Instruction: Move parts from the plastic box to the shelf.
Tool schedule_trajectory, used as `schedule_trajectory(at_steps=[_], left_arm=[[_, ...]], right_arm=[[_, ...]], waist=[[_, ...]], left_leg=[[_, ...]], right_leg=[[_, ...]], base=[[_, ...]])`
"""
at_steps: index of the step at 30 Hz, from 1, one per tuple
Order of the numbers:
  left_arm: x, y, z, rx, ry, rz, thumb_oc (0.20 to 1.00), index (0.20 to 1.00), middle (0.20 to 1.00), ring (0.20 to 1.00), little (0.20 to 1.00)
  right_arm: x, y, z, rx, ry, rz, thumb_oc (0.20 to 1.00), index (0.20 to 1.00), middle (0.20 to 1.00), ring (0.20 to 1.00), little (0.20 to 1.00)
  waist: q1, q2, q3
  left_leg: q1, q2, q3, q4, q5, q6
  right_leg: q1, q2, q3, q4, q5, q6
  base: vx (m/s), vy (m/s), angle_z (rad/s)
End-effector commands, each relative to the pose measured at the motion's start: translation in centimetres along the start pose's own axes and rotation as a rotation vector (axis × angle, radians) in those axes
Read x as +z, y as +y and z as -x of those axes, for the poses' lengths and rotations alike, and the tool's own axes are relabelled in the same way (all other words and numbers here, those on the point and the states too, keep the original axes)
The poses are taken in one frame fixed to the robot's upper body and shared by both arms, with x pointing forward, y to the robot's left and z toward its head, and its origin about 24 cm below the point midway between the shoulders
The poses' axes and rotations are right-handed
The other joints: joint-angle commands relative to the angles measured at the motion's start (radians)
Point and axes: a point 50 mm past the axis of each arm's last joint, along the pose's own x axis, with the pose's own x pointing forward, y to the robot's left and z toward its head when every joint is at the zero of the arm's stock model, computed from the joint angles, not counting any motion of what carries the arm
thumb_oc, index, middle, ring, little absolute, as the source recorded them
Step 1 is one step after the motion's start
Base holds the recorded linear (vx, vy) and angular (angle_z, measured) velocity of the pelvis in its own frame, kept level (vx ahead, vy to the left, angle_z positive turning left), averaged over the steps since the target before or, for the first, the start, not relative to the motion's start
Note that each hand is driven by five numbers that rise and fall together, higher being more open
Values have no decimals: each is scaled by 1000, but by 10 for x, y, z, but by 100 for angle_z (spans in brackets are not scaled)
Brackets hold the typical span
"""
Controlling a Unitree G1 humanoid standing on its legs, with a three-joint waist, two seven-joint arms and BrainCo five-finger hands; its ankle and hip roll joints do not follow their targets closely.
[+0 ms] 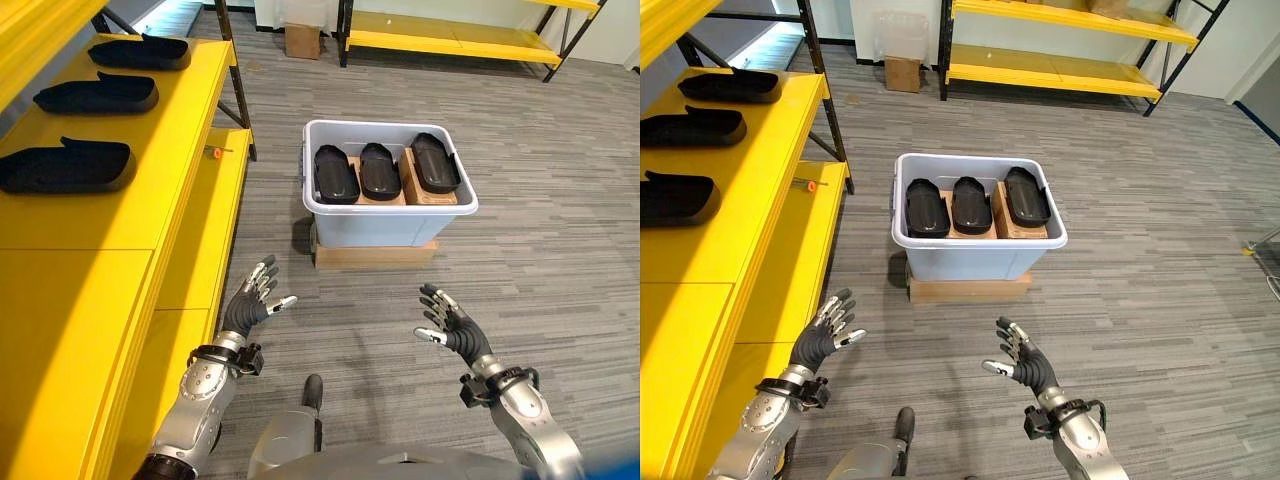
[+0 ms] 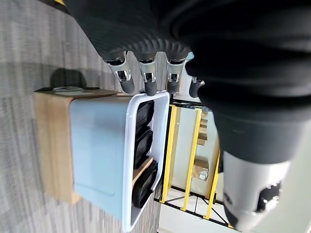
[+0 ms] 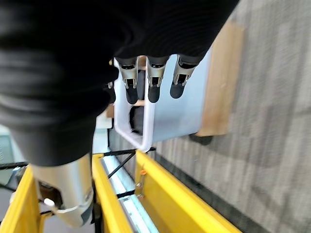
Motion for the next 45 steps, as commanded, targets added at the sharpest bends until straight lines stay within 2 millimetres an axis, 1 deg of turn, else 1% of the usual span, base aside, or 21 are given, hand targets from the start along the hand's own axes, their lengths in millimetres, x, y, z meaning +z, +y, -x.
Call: schedule_trajectory(at_steps=[1, 2, 4, 5, 8, 9, 11, 12, 15, 18, 21, 26, 27, 29, 31, 33, 35, 37, 38, 41, 45], left_arm=[[19, -4, 6, -31, -96, -41, 1000, 1000, 1000, 1000, 1000], [20, -2, 6, -27, -96, -55, 1000, 1000, 1000, 1000, 1000], [20, -2, 6, -27, -96, -55, 1000, 1000, 1000, 1000, 1000], [19, -1, 6, -27, -91, -62, 1000, 1000, 1000, 1000, 1000], [18, -1, 8, -28, -85, -56, 1000, 1000, 1000, 1000, 1000], [17, 0, 9, -26, -80, -44, 1000, 1000, 1000, 1000, 1000], [16, 2, 11, -17, -80, -38, 1000, 1000, 1000, 1000, 1000], [16, 4, 12, -12, -79, -42, 1000, 1000, 1000, 1000, 1000], [13, 5, 14, -8, -71, -48, 1000, 1000, 1000, 1000, 1000], [8, 2, 15, -18, -55, -32, 1000, 1000, 1000, 1000, 1000], [3, -2, 16, -12, -41, 8, 1000, 1000, 1000, 1000, 1000], [2, -4, 13, -12, -38, 36, 1000, 1000, 1000, 1000, 1000], [2, -5, 12, -7, -39, 45, 1000, 1000, 1000, 1000, 1000], [1, -5, 13, -7, -35, 48, 1000, 1000, 1000, 1000, 1000], [1, -4, 13, -6, -25, 44, 1000, 1000, 1000, 1000, 1000], [1, -5, 15, -6, -26, 43, 1000, 1000, 1000, 1000, 1000], [1, -4, 16, 1, -27, 47, 1000, 1000, 1000, 1000, 1000], [1, -3, 17, 8, -27, 47, 1000, 1000, 1000, 1000, 1000], [0, -2, 18, 9, -23, 37, 1000, 1000, 1000, 1000, 1000], [2, -1, 17, 11, -35, 20, 1000, 1000, 1000, 1000, 1000], [4, -1, 16, 8, -48, 22, 1000, 1000, 1000, 1000, 1000]], right_arm=[[22, 5, -7, 42, -114, 33, 1000, 1000, 1000, 1000, 1000], [24, 7, -7, 59, -121, 42, 1000, 1000, 1000, 1000, 1000], [24, 7, -7, 59, -121, 43, 1000, 1000, 1000, 1000, 1000], [22, 8, -5, 58, -115, 43, 1000, 1000, 1000, 1000, 1000], [21, 8, -4, 52, -109, 30, 1000, 1000, 1000, 1000, 1000], [20, 7, -3, 43, -108, 18, 1000, 1000, 1000, 1000, 1000], [19, 6, -3, 36, -105, 20, 1000, 1000, 1000, 1000, 1000], [18, 6, -2, 38, -97, 35, 1000, 1000, 1000, 1000, 1000], [19, 6, -2, 45, -95, 63, 1000, 1000, 1000, 1000, 1000], [17, 5, 0, 47, -84, 52, 1000, 1000, 1000, 1000, 1000], [22, -2, 1, 35, -100, 44, 1000, 1000, 1000, 1000, 1000], [24, -9, 2, 12, -105, 54, 1000, 1000, 1000, 1000, 1000], [25, -13, 2, -3, -104, 59, 1000, 1000, 1000, 1000, 1000], [25, -13, 2, -7, -107, 56, 1000, 1000, 1000, 1000, 1000], [25, -17, 4, -30, -111, 53, 1000, 1000, 1000, 1000, 1000], [26, -20, 5, -54, -108, 64, 1000, 1000, 1000, 1000, 1000], [27, -21, 4, -63, -118, 64, 1000, 1000, 1000, 1000, 1000], [28, -22, 3, -69, -122, 67, 1000, 1000, 1000, 1000, 1000], [29, -23, 4, -73, -127, 69, 1000, 1000, 1000, 1000, 1000], [26, -22, 5, -75, -120, 69, 1000, 1000, 1000, 1000, 1000], [15, -16, 9, -62, -81, 30, 1000, 1000, 1000, 1000, 1000]], waist=[[-4, 20, -31], [-15, 45, -9], [-16, 44, -8], [-24, 67, 0], [-41, 81, 6], [-44, 93, 13], [-49, 97, 12], [-59, 89, 17], [-58, 78, 17], [-60, 58, -4], [-66, 80, -26], [-71, 84, -24], [-68, 79, -19], [-66, 75, -18], [-57, 48, 3], [-44, 20, 33], [-24, 18, 40], [-19, 16, 35], [-11, 20, 28], [0, 41, 20], [-5, 43, -4]], left_leg=[[7, 6, -20, 40, -71, -20], [47, 18, -20, 26, -81, -6], [48, 17, -20, 25, -81, -6], [87, 28, -22, 8, -91, -3], [120, 36, -36, -3, -100, -14], [143, 60, -33, -8, -117, -31], [176, 81, -38, -23, -141, -53], [216, 92, -43, -38, -159, -71], [250, 114, -38, -43, -176, -92], [273, 137, -44, -51, -182, -113], [286, 230, -74, -50, -111, -160], [265, 283, -87, -30, -33, -181], [236, 297, -95, 40, 29, -186], [214, 304, -91, 87, 60, -186], [118, 330, -66, 269, 147, -178], [26, 313, 25, 336, 92, -152], [-27, 270, 38, 294, 30, -151], [-49, 252, 41, 223, 25, -148], [-66, 248, 54, 81, 53, -157], [-75, 251, 66, -60, 149, -180], [-33, 218, 35, -47, 90, -157]], right_leg=[[-129, 44, -34, 248, 205, 46], [-188, 44, -57, 363, 240, 53], [-189, 42, -57, 368, 237, 53], [-237, 10, -96, 381, 213, 38], [-267, -6, -114, 315, 164, 15], [-282, -62, -138, 200, 147, 5], [-302, -129, -135, 18, 208, 28], [-318, -175, -127, -99, 288, 63], [-310, -196, -155, -138, 334, 95], [-274, -167, -143, -139, 323, 89], [-264, -91, -176, -82, 247, 49], [-264, -31, -181, -53, 182, 6], [-253, 0, -177, -47, 155, -19], [-240, 15, -175, -50, 142, -34], [-195, 37, -183, -65, 125, -73], [-141, 42, -205, -96, 109, -85], [-117, 44, -199, -117, 104, -72], [-114, 45, -203, -125, 102, -66], [-91, 50, -208, -142, 95, -57], [-56, 63, -205, -147, 80, -46], [-21, 27, -195, -125, 59, -28]], base=[[156, 141, -5], [117, 101, 9], [113, 53, 14], [219, 37, 15], [234, -50, 4], [234, -173, 21], [353, -275, 8], [300, -232, -4], [231, -240, 3], [266, -322, 13], [274, -416, 18], [115, -245, 0], [124, -256, 0], [93, -212, 0], [85, -325, -4], [109, -304, 10], [122, -82, 13], [139, 33, 0], [248, 89, -17], [215, 113, -14], [205, 152, -32]])
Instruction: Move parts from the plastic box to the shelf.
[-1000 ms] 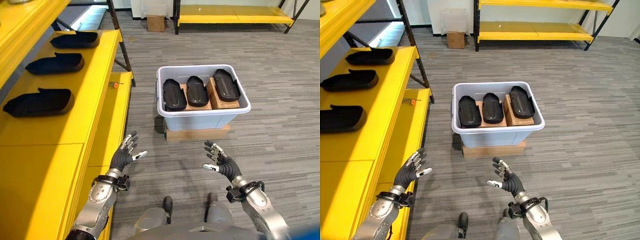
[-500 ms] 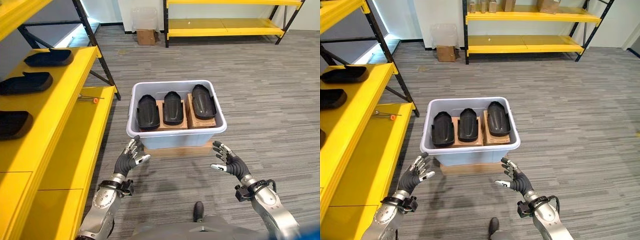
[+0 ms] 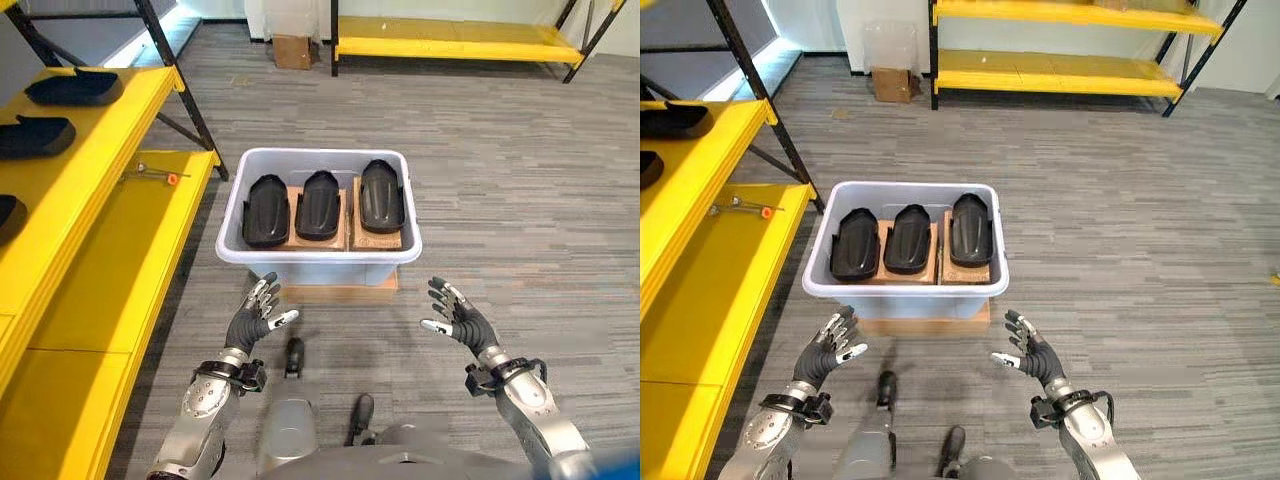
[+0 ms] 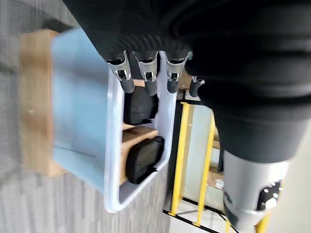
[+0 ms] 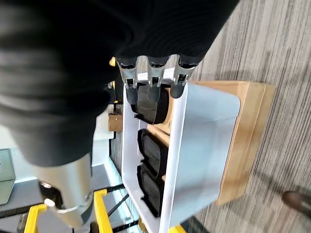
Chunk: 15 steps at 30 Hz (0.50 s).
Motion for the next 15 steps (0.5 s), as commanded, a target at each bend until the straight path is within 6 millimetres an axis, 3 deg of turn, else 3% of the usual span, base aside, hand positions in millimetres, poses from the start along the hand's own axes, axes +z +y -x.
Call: schedule_trajectory(at_steps=[1, 8, 15], left_arm=[[31, 1, -1, -31, -153, -45, 1000, 1000, 1000, 1000, 1000], [39, 5, -2, -37, -173, -78, 1000, 1000, 1000, 1000, 1000], [43, 4, -2, -54, -181, -93, 1000, 1000, 1000, 1000, 1000]], right_arm=[[27, -2, 2, 35, -132, 20, 1000, 1000, 1000, 1000, 1000], [24, 8, 1, 87, -114, 10, 1000, 1000, 1000, 1000, 1000], [27, 12, -2, 109, -129, 16, 1000, 1000, 1000, 1000, 1000]], waist=[[-13, 10, -41], [-14, -3, -70], [-15, -3, -76]], left_leg=[[5, -28, 1, 34, 8, 42], [37, -82, 37, 87, -99, 83], [33, -130, 33, 113, -149, 117]], right_leg=[[47, -175, 68, 84, -43, 48], [58, -255, 84, 71, -2, 96], [43, -303, 82, 115, 37, 126]], base=[[255, 215, -51], [179, 165, -7], [103, 134, 17]])
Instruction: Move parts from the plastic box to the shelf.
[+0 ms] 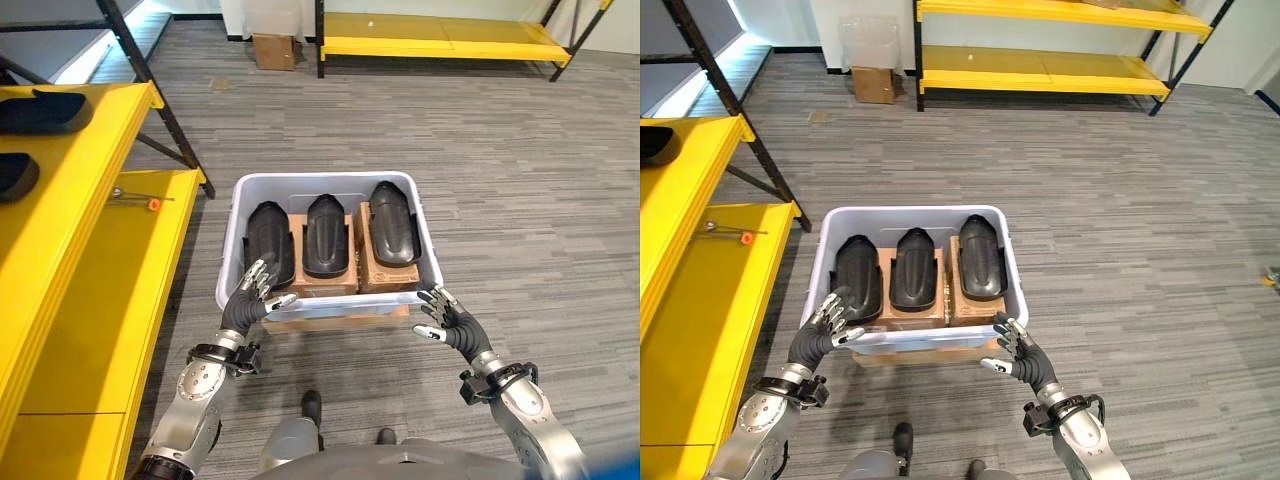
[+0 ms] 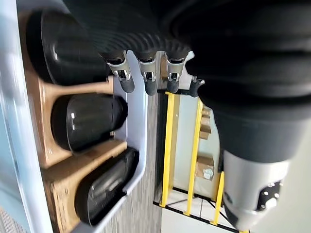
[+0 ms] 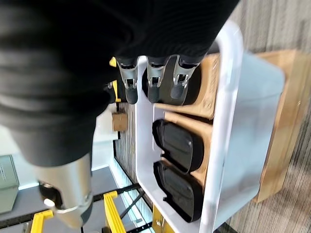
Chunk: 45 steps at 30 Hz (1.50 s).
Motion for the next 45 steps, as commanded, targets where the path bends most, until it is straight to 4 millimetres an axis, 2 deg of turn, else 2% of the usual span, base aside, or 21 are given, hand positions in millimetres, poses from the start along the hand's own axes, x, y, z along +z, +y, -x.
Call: schedule_trajectory(at_steps=[1, 2, 3, 6, 8, 12, 13, 16, 17, 19, 23, 25, 29, 30, 31, 35, 36, 38, 41, 42, 45], left_arm=[[16, -1, 7, -22, -87, -27, 1000, 1000, 1000, 1000, 1000], [16, -1, 7, -22, -87, -27, 1000, 1000, 1000, 1000, 1000], [17, -1, 5, -29, -86, -40, 1000, 1000, 1000, 1000, 1000], [19, -1, 4, -34, -91, -52, 1000, 1000, 1000, 1000, 1000], [22, 0, 2, -35, -104, -73, 1000, 1000, 1000, 1000, 1000], [25, 1, 1, -28, -120, -80, 1000, 1000, 1000, 1000, 1000], [26, 2, 2, -25, -126, -71, 1000, 1000, 1000, 1000, 1000], [25, 4, 4, -8, -123, -73, 1000, 1000, 1000, 1000, 1000], [25, 4, 4, -8, -123, -73, 1000, 1000, 1000, 1000, 1000], [22, 2, 6, -14, -121, -67, 1000, 1000, 1000, 1000, 1000], [18, -3, 8, -35, -109, -22, 1000, 1000, 1000, 1000, 1000], [19, -4, 7, -42, -116, -19, 1000, 1000, 1000, 1000, 1000], [30, -7, 1, -48, -166, -23, 1000, 1000, 1000, 1000, 1000], [36, -9, -2, -52, -195, -10, 1000, 1000, 1000, 1000, 1000], [36, -9, -2, -51, -196, -10, 1000, 1000, 1000, 1000, 1000], [52, -11, -6, -63, -267, -19, 1000, 1000, 1000, 1000, 1000], [53, -11, -7, -62, -268, -20, 1000, 1000, 1000, 1000, 1000], [63, -13, -9, -72, -316, -18, 1000, 1000, 1000, 1000, 1000], [71, -15, -11, -75, -348, -11, 1000, 1000, 1000, 1000, 1000], [81, -17, -13, -83, -390, -11, 1000, 1000, 1000, 1000, 1000], [96, -18, -16, -91, -454, -10, 1000, 1000, 1000, 1000, 1000]], right_arm=[[18, 0, -5, 21, -92, 27, 1000, 1000, 1000, 1000, 1000], [18, 0, -5, 21, -92, 27, 1000, 1000, 1000, 1000, 1000], [20, 1, -7, 30, -99, 45, 1000, 1000, 1000, 1000, 1000], [24, 2, -9, 32, -113, 52, 1000, 1000, 1000, 1000, 1000], [29, 2, -11, 35, -138, 64, 1000, 1000, 1000, 1000, 1000], [39, 3, -12, 30, -188, 66, 1000, 1000, 1000, 1000, 1000], [43, 3, -13, 31, -203, 69, 1000, 1000, 1000, 1000, 1000], [46, 1, -13, 24, -216, 85, 1000, 1000, 1000, 1000, 1000], [46, 1, -13, 24, -216, 85, 1000, 1000, 1000, 1000, 1000], [50, -1, -9, 21, -235, 93, 1000, 1000, 1000, 1000, 1000], [63, -11, -8, 3, -276, 158, 1000, 1000, 1000, 1000, 1000], [66, -14, -9, -20, -288, 182, 1000, 1000, 1000, 1000, 1000], [91, -21, -20, -80, -379, 329, 1000, 1000, 1000, 1000, 1000], [109, -20, -27, -87, -451, 390, 1000, 1000, 1000, 1000, 1000], [109, -20, -27, -87, -452, 391, 1000, 1000, 1000, 1000, 1000], [151, -16, -42, -125, -618, 466, 1000, 1000, 1000, 1000, 1000], [152, -16, -43, -125, -620, 467, 1000, 1000, 1000, 1000, 1000], [182, -7, -52, -140, -739, 494, 1000, 1000, 1000, 1000, 1000], [198, 1, -63, -152, -799, 485, 1000, 1000, 1000, 1000, 1000], [216, 6, -74, -188, -844, 489, 1000, 1000, 1000, 1000, 1000], [239, 7, -93, -258, -878, 473, 1000, 1000, 1000, 1000, 1000]], waist=[[3, -13, -47], [3, -13, -48], [-3, -4, -35], [-11, 5, -21], [-19, 22, 5], [-32, 35, 25], [-37, 26, 34], [-43, 12, 45], [-43, 13, 47], [-50, -19, 45], [-48, -9, 38], [-50, -5, 44], [-49, 10, 84], [-43, 17, 99], [-44, 17, 99], [-25, 27, 128], [-25, 26, 129], [-11, 32, 145], [0, 34, 160], [14, 40, 173], [31, 51, 195]], left_leg=[[-96, 24, 19, 111, -73, -20], [-97, 23, 18, 112, -73, -19], [-86, 3, 3, 106, -85, 3], [-76, -8, -7, 99, -88, 18], [-63, -5, -15, 96, -90, 27], [-31, 15, -29, 83, -102, 3], [-20, 31, -35, 83, -114, -18], [0, 48, -39, 92, -132, -39], [3, 49, -38, 93, -133, -39], [7, 73, -43, 104, -135, -67], [2, 142, -74, 53, -86, -103], [-8, 154, -80, 49, -76, -109], [-48, 188, -92, 39, -45, -119], [-66, 196, -96, 39, -38, -121], [-68, 197, -96, 39, -38, -122], [-103, 202, -97, 42, -29, -123], [-105, 202, -96, 43, -29, -123], [-127, 201, -96, 49, -27, -123], [-141, 197, -97, 50, -25, -121], [-156, 192, -98, 50, -23, -121], [-179, 183, -99, 56, -19, -120]], right_leg=[[-9, -86, -29, 78, 21, 66], [-10, -88, -29, 81, 20, 67], [-81, -101, -17, 210, 76, 73], [-140, -104, -1, 315, 123, 69], [-188, -93, 2, 402, 123, 64], [-224, -131, 2, 287, 66, 48], [-241, -170, 19, 152, 86, 62], [-255, -200, 27, 65, 144, 87], [-250, -199, 27, 60, 146, 87], [-222, -180, 40, 49, 132, 100], [-210, -118, -12, 60, 77, 78], [-217, -109, -20, 68, 66, 72], [-283, -80, -20, 121, 35, 55], [-315, -73, -15, 147, 28, 54], [-318, -73, -14, 150, 27, 53], [-376, -69, -10, 190, 24, 52], [-379, -69, -9, 193, 23, 52], [-405, -70, -4, 206, 25, 51], [-424, -73, -1, 211, 30, 51], [-441, -77, 4, 211, 36, 49], [-458, -86, 7, 205, 49, 48]], base=[[69, 107, 15], [81, 198, 6], [48, 152, 4], [54, 159, 9], [49, 97, 12], [92, -78, 10], [101, -183, 3], [88, -180, 3], [97, -230, 18], [81, -262, 29], [64, -267, 34], [-28, -163, 7], [-88, -130, -4], [-74, -90, -11], [-71, -74, -12], [-69, -44, -2], [-53, -19, -1], [-68, -21, 2], [-70, -6, 2], [-95, 16, 10], [-80, 31, 0]])
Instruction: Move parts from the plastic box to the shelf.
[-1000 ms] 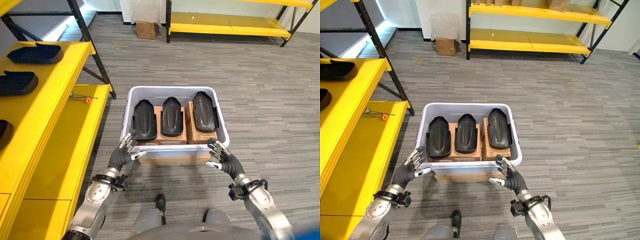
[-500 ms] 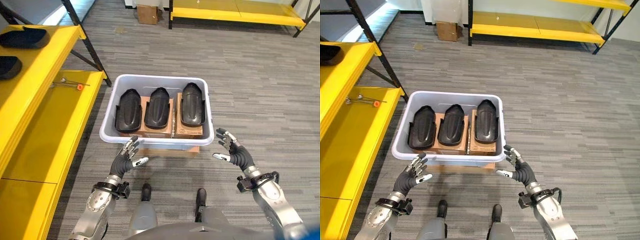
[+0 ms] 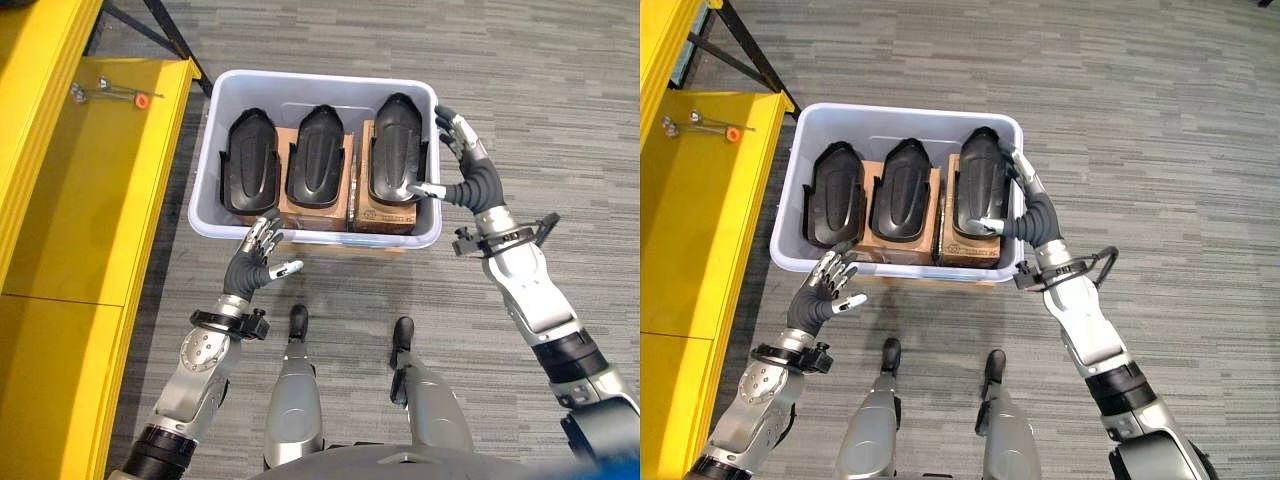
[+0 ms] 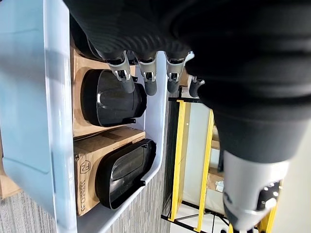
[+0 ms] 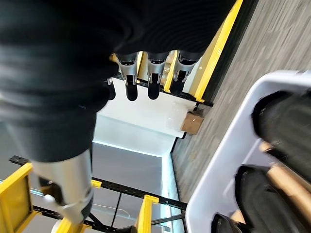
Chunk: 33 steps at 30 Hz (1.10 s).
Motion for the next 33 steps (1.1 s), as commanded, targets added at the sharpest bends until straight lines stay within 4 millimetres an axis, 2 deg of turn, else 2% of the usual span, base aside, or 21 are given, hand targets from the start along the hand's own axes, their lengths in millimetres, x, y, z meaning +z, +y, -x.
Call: schedule_trajectory(at_steps=[1, 9, 19, 24, 27, 33], left_arm=[[35, -4, 3, -19, -181, 10, 1000, 1000, 1000, 1000, 1000], [57, -13, -11, -44, -292, 14, 1000, 1000, 1000, 1000, 1000], [64, -18, -16, -58, -324, 20, 1000, 1000, 1000, 1000, 1000], [64, -20, -17, -62, -325, 25, 1000, 1000, 1000, 1000, 1000], [64, -21, -19, -61, -326, 28, 1000, 1000, 1000, 1000, 1000], [67, -23, -20, -66, -339, 28, 1000, 1000, 1000, 1000, 1000]], right_arm=[[6, -12, -10, -137, -48, 24, 1000, 1000, 1000, 1000, 1000], [15, -28, -63, -290, -36, 92, 1000, 1000, 1000, 1000, 1000], [11, -40, -83, -344, 27, 146, 1000, 1000, 1000, 1000, 1000], [1, -34, -88, -311, 89, 164, 1000, 1000, 1000, 1000, 1000], [-7, -23, -89, -251, 131, 180, 1000, 1000, 1000, 1000, 1000], [-11, -9, -92, -180, 154, 215, 1000, 1000, 1000, 1000, 1000]], waist=[[21, -14, -57], [46, 5, -13], [64, 22, 21], [74, 29, 38], [79, 32, 46], [91, 33, 64]], left_leg=[[5, -5, 18, 76, -107, 49], [-49, -31, 17, 102, -106, 53], [-83, -40, 12, 104, -95, 53], [-107, -45, 9, 114, -92, 53], [-120, -50, 7, 120, -91, 53], [-146, -55, 3, 128, -89, 52]], right_leg=[[-117, -112, 40, 167, -70, 55], [-154, -129, 50, 165, -52, 50], [-181, -130, 48, 164, -47, 49], [-200, -130, 47, 171, -47, 47], [-208, -132, 44, 173, -46, 47], [-224, -134, 41, 172, -41, 48]], base=[[-65, 36, 9], [-51, 25, 6], [-7, 2, 0], [-4, -2, 3], [-12, -1, 3], [0, 0, 0]])
